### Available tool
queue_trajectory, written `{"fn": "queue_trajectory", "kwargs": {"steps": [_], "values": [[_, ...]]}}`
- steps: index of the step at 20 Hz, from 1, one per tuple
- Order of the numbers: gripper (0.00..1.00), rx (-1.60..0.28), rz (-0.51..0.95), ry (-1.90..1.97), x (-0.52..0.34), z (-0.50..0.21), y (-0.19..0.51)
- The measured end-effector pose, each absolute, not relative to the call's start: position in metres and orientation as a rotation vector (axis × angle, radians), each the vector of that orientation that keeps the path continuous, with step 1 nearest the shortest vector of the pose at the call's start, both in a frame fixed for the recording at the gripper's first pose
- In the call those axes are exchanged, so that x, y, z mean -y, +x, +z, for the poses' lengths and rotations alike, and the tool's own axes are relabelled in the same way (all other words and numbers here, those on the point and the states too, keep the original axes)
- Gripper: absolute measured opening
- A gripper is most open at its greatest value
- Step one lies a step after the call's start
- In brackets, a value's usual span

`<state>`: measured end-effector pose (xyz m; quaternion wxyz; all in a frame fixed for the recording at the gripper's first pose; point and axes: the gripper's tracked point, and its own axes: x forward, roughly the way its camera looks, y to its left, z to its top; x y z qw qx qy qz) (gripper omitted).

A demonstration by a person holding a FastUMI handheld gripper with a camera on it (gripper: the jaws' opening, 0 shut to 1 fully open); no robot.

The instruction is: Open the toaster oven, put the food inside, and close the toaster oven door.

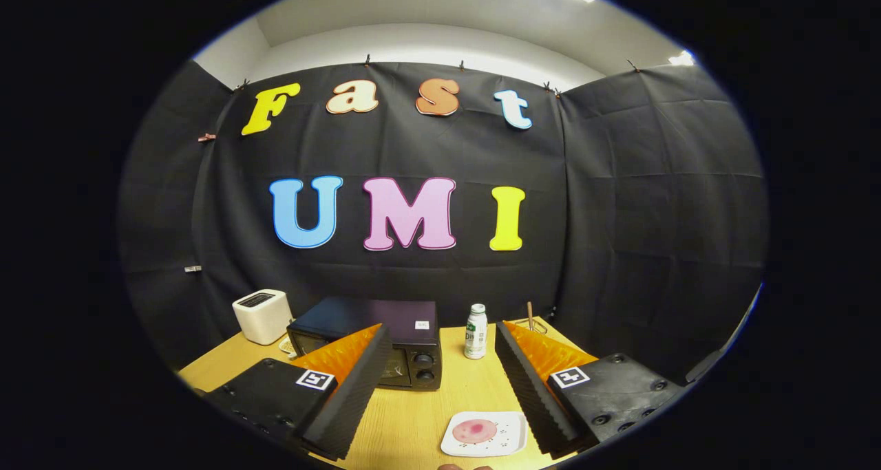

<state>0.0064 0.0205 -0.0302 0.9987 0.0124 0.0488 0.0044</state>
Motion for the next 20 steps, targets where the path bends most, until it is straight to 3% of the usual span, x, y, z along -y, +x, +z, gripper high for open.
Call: {"fn": "queue_trajectory", "kwargs": {"steps": [10,20], "values": [[0.98,-0.133,0.064,0.054,-0.076,-0.036,0.058],[0.98,-0.257,0.096,0.038,-0.166,-0.115,0.135]]}}
